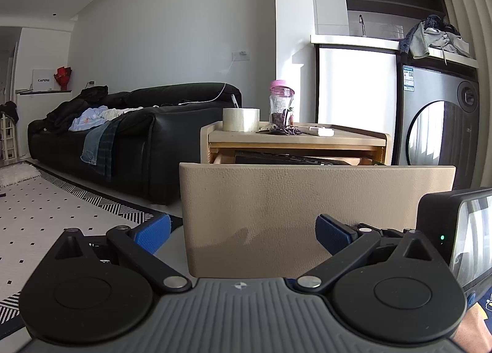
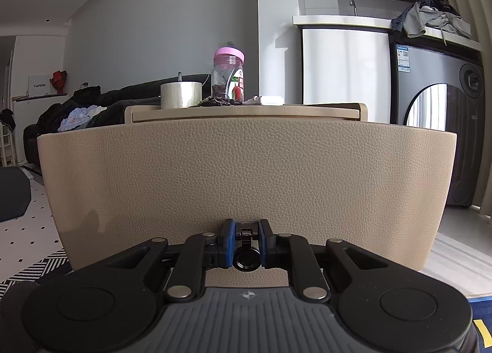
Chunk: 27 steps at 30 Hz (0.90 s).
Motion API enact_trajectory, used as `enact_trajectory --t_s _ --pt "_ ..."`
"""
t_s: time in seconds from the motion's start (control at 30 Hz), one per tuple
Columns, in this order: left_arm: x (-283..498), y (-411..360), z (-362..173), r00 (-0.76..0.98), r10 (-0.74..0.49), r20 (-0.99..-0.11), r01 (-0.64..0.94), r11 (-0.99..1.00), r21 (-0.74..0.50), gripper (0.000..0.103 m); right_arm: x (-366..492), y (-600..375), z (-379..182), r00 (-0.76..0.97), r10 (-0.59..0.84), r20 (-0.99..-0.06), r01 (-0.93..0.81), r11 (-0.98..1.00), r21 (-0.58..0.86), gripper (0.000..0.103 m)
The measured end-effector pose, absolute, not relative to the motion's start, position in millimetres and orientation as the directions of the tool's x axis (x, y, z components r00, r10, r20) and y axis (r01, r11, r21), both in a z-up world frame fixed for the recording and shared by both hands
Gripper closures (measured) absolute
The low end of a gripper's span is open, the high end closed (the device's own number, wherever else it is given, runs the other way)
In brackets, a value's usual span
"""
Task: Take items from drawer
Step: 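Push the top drawer shut with the right gripper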
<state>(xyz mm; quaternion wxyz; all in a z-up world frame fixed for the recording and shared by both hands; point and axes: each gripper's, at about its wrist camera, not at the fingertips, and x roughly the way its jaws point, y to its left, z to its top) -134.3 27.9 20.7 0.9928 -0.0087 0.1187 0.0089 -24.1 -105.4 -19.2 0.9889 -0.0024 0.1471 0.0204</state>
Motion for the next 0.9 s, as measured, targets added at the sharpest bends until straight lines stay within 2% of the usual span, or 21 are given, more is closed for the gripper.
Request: enact_trajectory --t_s 0.9 --pt "-125 24 31 0.970 0.005 -0.242 -0.010 1.000 -0.022 0.000 28 -105 -12 0.944 0.034 -0.328 -0.044 0.999 -0.023 0.085"
